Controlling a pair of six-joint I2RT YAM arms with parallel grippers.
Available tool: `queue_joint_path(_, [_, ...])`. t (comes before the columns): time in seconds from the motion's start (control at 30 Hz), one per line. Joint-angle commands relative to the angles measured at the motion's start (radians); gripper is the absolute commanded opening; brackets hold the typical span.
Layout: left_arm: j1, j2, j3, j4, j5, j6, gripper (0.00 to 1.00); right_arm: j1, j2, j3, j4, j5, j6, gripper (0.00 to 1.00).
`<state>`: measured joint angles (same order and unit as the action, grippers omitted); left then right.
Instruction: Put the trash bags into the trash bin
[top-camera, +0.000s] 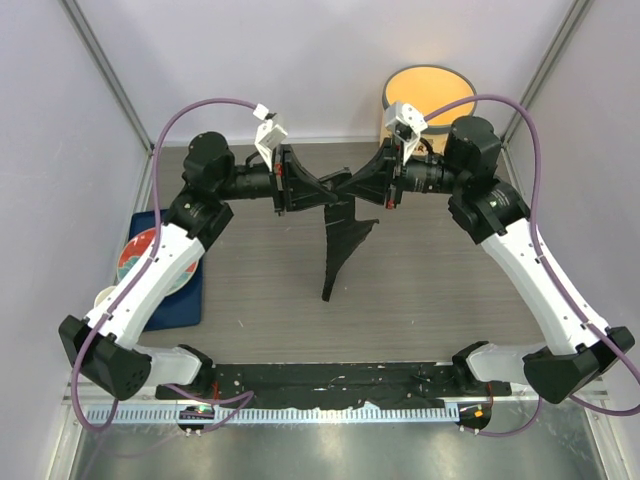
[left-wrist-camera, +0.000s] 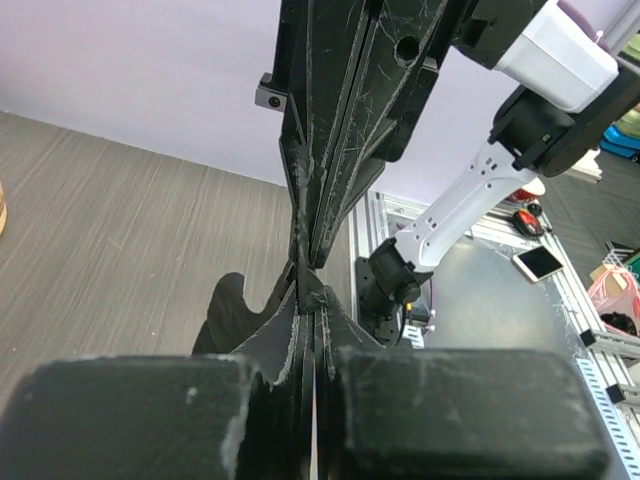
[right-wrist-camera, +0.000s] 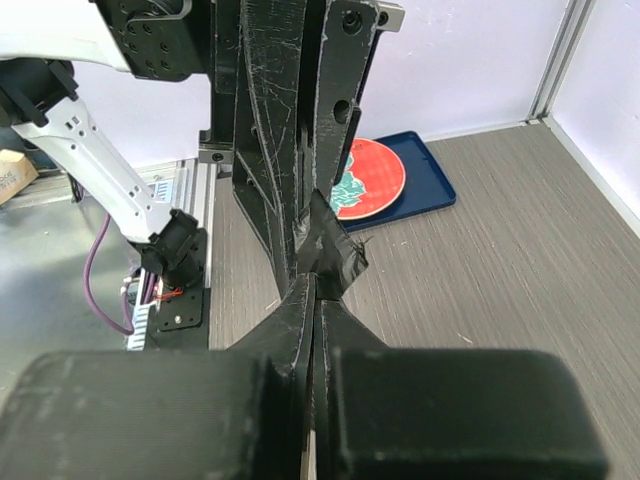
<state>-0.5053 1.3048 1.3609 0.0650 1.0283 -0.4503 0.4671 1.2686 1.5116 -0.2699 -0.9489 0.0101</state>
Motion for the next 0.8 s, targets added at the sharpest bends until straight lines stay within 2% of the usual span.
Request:
queue_joint_path(0.0, [0.007,-0.006,0.082,-0.088,-0.017,0.098,0.0,-0.002,-0.032,-0.03,0.034,-0.013,0.007,0.01])
queue_joint_path(0.17, [0.04,0.025,0.148,0.03,0.001,-0.022,0.0,-0.002,-0.037,-0.053,-0.017,-0.025,-0.007,0.01])
queue_joint_path(0.37, [0.024,-0.001,0.012,0.052,0.009,-0.038,0.0,-0.005,-0.009,0.045,-0.003,-0.008,-0.022,0.01])
queue_joint_path(0.5, [0.002,0.001,-0.003,0.029,0.018,-0.01,0.0,-0.007,-0.015,0.044,0.031,-0.005,0.011,0.01])
queue_joint_path(0.67, [0.004,0.022,0.105,-0.036,0.009,0.064,0.0,-0.007,-0.037,-0.011,0.032,-0.02,0.019,0.01])
queue_joint_path(0.77, [0.01,0.04,0.161,0.022,0.009,0.001,0.0,-0.007,-0.049,-0.054,0.018,-0.021,0.005,0.01])
